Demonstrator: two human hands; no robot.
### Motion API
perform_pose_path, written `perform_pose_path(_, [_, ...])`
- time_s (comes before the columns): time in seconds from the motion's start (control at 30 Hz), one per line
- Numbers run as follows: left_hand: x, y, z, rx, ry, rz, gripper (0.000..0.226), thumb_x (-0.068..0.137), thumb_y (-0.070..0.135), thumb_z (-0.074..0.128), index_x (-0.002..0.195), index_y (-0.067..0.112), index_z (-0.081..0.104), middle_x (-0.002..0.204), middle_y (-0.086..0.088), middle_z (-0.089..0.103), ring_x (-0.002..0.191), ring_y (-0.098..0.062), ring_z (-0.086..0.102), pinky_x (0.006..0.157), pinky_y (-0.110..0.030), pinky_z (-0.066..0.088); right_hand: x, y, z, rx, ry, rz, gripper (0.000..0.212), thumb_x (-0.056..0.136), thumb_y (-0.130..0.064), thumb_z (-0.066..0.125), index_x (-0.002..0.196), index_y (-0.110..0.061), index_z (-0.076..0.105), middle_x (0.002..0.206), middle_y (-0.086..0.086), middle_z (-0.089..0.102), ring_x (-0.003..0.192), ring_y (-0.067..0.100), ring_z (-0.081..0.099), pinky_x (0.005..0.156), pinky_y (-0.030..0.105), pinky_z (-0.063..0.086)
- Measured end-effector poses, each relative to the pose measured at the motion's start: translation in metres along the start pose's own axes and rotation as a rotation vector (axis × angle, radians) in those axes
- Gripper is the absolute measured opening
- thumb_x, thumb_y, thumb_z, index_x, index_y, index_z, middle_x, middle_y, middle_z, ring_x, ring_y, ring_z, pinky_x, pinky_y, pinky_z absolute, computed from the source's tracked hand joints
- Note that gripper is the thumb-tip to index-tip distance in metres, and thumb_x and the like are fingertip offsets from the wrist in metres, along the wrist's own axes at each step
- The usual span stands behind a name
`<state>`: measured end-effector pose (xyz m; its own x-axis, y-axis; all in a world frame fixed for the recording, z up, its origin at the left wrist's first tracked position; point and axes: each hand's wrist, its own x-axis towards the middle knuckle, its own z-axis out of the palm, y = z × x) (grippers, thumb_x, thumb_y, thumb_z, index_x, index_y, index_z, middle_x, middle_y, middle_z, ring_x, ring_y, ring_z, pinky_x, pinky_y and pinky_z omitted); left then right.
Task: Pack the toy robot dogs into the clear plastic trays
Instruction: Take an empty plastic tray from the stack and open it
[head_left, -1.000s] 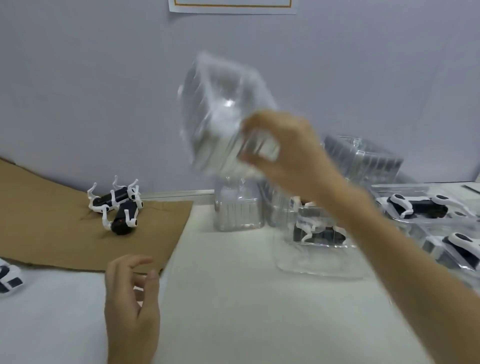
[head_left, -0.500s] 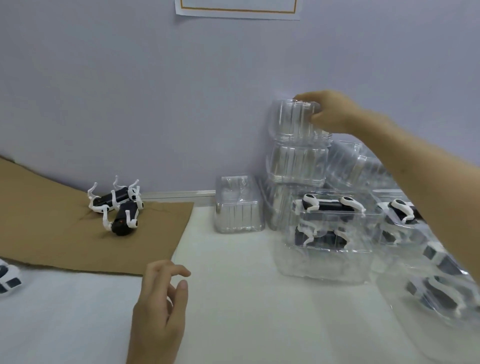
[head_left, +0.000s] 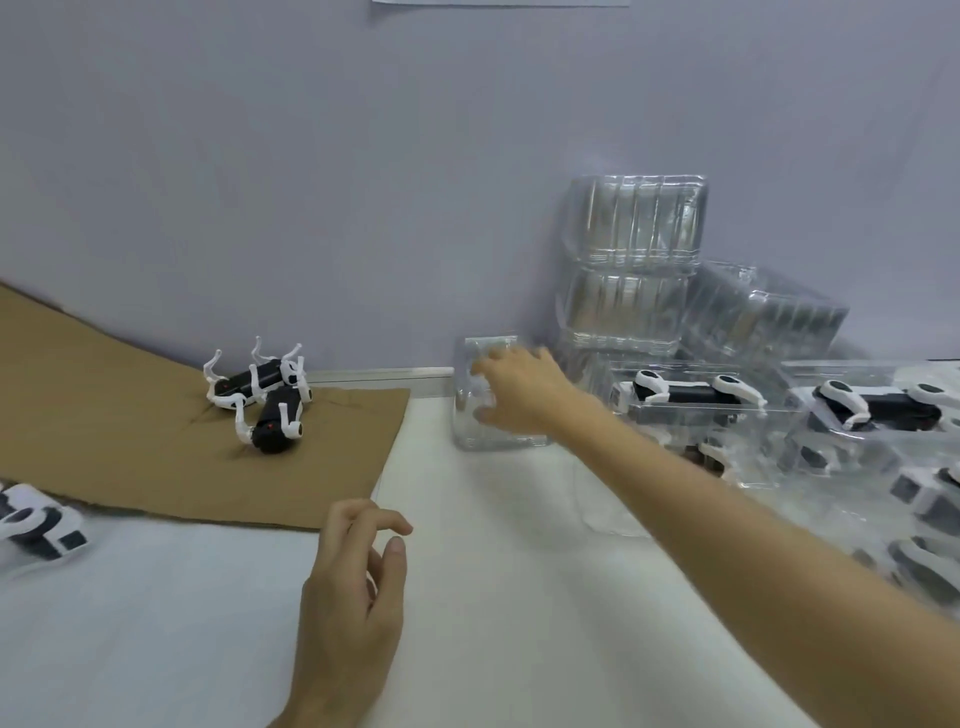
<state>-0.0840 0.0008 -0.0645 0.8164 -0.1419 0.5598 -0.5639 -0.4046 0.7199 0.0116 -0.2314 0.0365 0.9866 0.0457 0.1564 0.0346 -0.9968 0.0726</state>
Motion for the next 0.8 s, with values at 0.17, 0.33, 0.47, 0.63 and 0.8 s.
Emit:
perform_pose_path(0.17, [0.003,-0.005,0.001,-0.001,-0.040,-0.067,0.018,0.096,0.022,0.051,0.090,0.036,0.060,0.110,0.013,0.054,0.066,-0.013,0.057,0.054,-0.014,0.040,-0.001,-0.009,0.039,-0.048,0.040,0.046,0.049,0.090,-0.015,0.057,0.136,-0.015,0.042,0.135,0.008,0.052,0.122,0.031,0.048,0.098,0.041,0.030])
perform_pose_path(0.33, [0.009,-0.014,0.001,-0.120,-0.178,-0.350,0.020,0.101,0.014,0.055,0.097,0.032,0.063,0.094,0.016,0.067,0.068,-0.010,0.061,0.069,-0.029,0.047,-0.050,-0.014,0.032,0.082,0.101,-0.224,0.043,0.087,-0.031,0.064,0.127,-0.022,0.052,0.123,-0.006,0.061,0.109,0.022,0.049,0.088,0.036,0.028])
perform_pose_path(0.47, [0.013,-0.016,-0.002,-0.287,-0.173,-0.544,0.012,0.102,0.020,0.054,0.104,0.030,0.061,0.099,0.003,0.072,0.070,-0.006,0.067,0.066,-0.030,0.042,-0.118,-0.017,0.041,0.332,0.260,-0.347,0.042,0.080,-0.030,0.076,0.119,-0.027,0.059,0.114,-0.016,0.064,0.109,0.012,0.051,0.095,0.025,0.029])
perform_pose_path(0.63, [0.028,-0.006,-0.010,-0.773,-0.341,-0.696,0.047,0.090,0.051,0.056,0.120,0.018,0.071,0.115,-0.007,0.074,0.095,-0.025,0.072,0.082,-0.041,0.054,-0.172,-0.024,0.051,0.641,0.496,-0.303,0.048,0.078,-0.017,0.082,0.115,-0.029,0.055,0.120,-0.026,0.057,0.122,0.003,0.052,0.103,0.021,0.037])
perform_pose_path(0.8, [0.044,0.030,-0.002,-0.947,-0.289,-0.495,0.076,0.072,0.064,0.079,0.118,0.005,0.068,0.104,-0.015,0.070,0.092,-0.031,0.064,0.079,-0.043,0.052,-0.183,-0.028,0.050,0.922,0.418,-0.192,0.039,0.088,-0.011,0.074,0.121,-0.018,0.056,0.124,-0.011,0.061,0.117,0.015,0.059,0.096,0.026,0.046])
